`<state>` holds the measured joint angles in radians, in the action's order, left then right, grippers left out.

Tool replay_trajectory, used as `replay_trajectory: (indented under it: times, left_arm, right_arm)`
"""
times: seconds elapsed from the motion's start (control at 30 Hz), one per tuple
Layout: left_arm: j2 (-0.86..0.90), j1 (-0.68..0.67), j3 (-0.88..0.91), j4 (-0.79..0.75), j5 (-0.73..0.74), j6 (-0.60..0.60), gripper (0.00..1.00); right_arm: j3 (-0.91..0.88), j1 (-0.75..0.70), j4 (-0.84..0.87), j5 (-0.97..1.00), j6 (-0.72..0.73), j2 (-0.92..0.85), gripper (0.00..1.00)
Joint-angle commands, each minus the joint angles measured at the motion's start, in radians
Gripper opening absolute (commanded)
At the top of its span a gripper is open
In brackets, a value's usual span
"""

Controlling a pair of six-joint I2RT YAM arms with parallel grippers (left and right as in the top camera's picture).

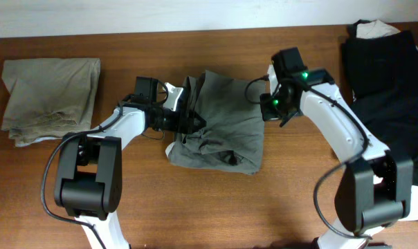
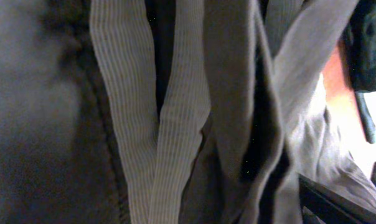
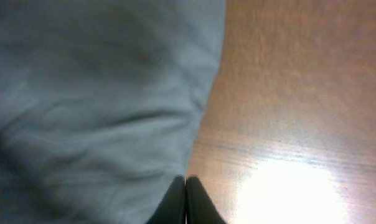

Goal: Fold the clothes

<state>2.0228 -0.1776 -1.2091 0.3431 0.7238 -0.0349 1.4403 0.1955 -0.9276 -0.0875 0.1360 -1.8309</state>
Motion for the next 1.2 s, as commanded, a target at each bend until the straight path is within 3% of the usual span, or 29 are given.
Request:
replay_trajectory:
  times: [0.0,0.13,0.33,0.4,0.5,0.63,0.73,0.83,0.9,1.0,1.17]
  left_arm:
    - [0.027,-0.004,-0.003,0.004,0.117,-0.016,0.99]
    - [0.027,-0.006,-0.003,0.002,0.138,-0.015,0.99]
    - [0.027,-0.050,-0.003,-0.037,0.152,-0.015,0.98]
    - [0.027,-0.050,-0.003,-0.040,0.152,-0.015,0.58]
    - [0.027,-0.049,-0.003,-0.055,0.152,0.012,0.01]
    - [0.020,0.017,-0.072,-0.134,0.258,0.141,0.01]
    - [-0.068,0.162,-0.229,-0.134,0.248,0.261,0.01]
    - [-0.240,0.458,-0.329,-0.291,0.219,0.521,0.01]
    - [-0.327,0.678,-0.329,-0.387,0.189,0.624,0.01]
    - [-0.354,0.866,-0.329,-0.526,0.202,0.727,0.01]
    - [-0.333,0.872,-0.329,-0.275,-0.097,0.700,0.01]
  right_arm:
    - [-0.213,-0.025,0.230,-0.136,0.036,-0.012,0.04]
    - [-0.266,-0.018,0.388,-0.239,0.061,-0.110,0.04]
    - [-0.262,0.146,0.531,-0.324,0.084,-0.168,0.04]
    - [-0.251,0.132,0.510,-0.332,0.087,-0.167,0.04]
    - [-0.111,0.078,0.274,-0.343,0.058,-0.135,0.04]
    - [0.109,0.044,-0.051,-0.108,0.026,0.085,0.04]
    - [0.125,0.044,-0.072,-0.079,0.026,0.267,0.04]
    - [0.125,0.044,-0.088,-0.061,0.026,0.357,0.04]
    - [0.125,0.044,-0.113,-0.061,0.027,0.359,0.04]
    - [0.125,0.045,-0.106,-0.060,0.045,0.359,0.04]
    - [0.125,0.046,-0.105,-0.058,0.084,0.359,0.04]
